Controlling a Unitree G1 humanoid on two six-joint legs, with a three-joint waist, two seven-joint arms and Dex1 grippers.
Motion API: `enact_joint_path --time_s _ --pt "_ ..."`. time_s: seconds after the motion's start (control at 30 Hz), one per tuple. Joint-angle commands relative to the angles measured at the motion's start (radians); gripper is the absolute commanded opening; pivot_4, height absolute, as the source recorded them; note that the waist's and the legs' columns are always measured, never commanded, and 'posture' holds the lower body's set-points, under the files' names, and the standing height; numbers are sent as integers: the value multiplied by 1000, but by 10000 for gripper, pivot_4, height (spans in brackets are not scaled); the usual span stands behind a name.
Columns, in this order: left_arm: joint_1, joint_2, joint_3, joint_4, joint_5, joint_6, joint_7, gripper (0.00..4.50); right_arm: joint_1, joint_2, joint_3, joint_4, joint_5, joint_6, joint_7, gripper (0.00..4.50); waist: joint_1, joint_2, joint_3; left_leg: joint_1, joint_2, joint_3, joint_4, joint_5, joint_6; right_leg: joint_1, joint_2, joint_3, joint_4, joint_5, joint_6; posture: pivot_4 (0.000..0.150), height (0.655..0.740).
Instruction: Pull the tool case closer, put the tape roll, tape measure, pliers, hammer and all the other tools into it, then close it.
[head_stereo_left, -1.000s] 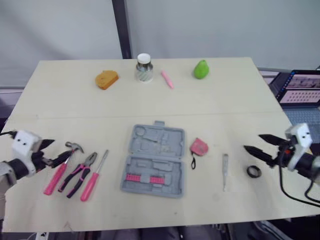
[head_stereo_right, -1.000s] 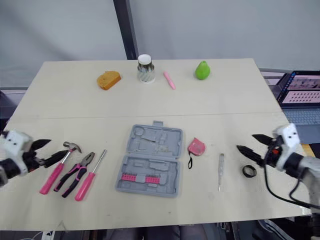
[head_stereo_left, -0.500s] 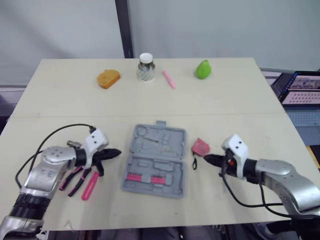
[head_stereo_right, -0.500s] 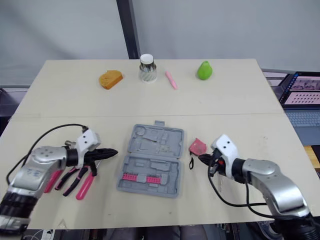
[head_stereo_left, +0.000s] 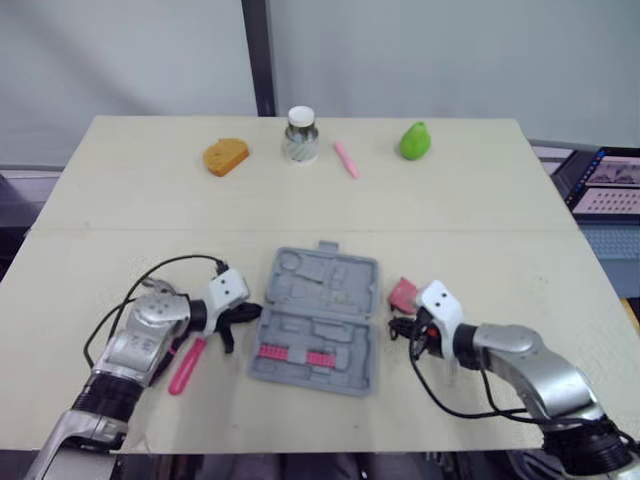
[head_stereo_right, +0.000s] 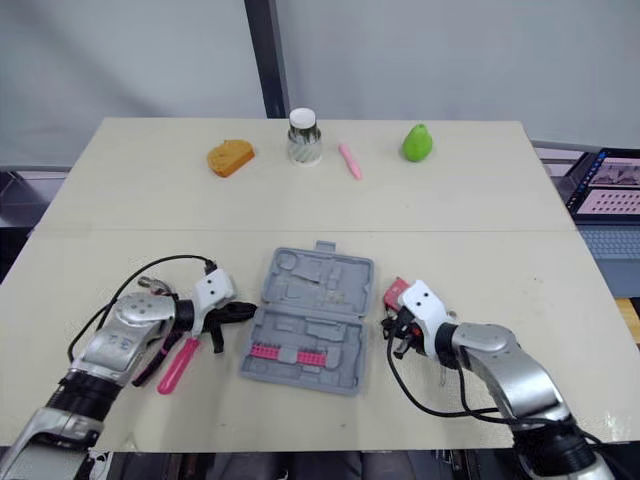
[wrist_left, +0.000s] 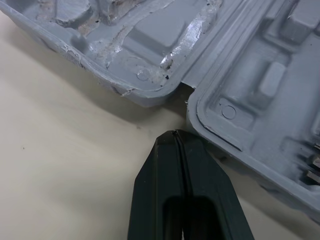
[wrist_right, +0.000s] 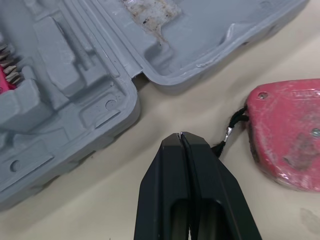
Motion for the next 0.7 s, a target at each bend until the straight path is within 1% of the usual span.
enact_joint_path --time_s 0.03,0.2,0.37,0.5,0.7 --pt "-4 -40 -3 -5 1 -13 13 0 -28 40 19 32 -27 -31 -25 579 0 0 0 0 0 0 0 0 0 0 0 0 1 0 0 1500 7400" --pt "12 -57 6 -36 -10 10 4 0 -52 76 26 58 -49 -41 -25 579 -2 0 0 0 0 0 2 0 0 0 0 0 3 0 0 1500 7400" --pt "38 -41 9 -68 -11 29 -9 0 -60 86 28 48 -46 -38 0 579 -2 0 0 0 0 0 1 0 0 0 0 0 3 0 0 1500 7400" --pt "97 5 11 -135 -23 83 -44 0 -33 71 42 -14 -12 -23 54 579 -6 0 0 0 1 0 0 0 0 -1 0 0 3 0 0 1500 7400" --pt "178 48 27 -237 -48 144 -54 0 9 56 55 -86 8 13 83 579 -6 0 0 1 1 0 -1 0 0 -1 0 0 2 0 0 1500 7400"
